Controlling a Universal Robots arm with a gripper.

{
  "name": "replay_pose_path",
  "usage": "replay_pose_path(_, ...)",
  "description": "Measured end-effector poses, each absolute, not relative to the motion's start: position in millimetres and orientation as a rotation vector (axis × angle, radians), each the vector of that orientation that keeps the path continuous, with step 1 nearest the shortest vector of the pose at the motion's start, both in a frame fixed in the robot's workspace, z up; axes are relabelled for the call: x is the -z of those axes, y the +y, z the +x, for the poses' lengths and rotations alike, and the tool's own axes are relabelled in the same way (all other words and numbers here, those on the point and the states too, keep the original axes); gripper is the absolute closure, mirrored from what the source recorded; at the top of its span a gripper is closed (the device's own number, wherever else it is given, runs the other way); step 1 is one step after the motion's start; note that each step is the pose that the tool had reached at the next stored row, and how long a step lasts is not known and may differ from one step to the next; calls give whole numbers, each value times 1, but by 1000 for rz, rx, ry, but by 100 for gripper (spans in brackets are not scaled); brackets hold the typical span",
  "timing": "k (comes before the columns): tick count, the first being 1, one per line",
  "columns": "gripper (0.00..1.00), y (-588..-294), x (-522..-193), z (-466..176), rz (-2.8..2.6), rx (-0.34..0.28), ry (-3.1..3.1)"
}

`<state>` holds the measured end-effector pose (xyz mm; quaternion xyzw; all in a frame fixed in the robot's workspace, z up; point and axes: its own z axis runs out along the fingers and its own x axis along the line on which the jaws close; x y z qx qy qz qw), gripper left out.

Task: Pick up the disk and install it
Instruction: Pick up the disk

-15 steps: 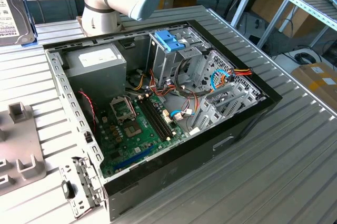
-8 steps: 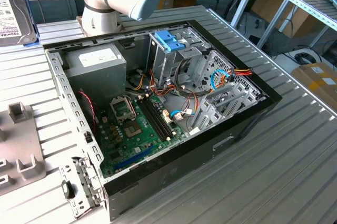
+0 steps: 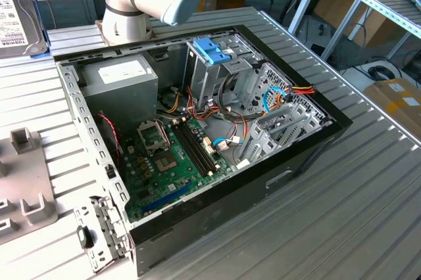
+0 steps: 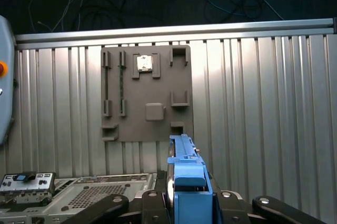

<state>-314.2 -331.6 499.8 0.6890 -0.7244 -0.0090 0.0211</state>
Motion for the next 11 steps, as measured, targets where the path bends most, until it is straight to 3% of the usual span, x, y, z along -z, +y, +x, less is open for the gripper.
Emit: replay_pose_path(11,63,-332,-500,-312,2136,27,-2245)
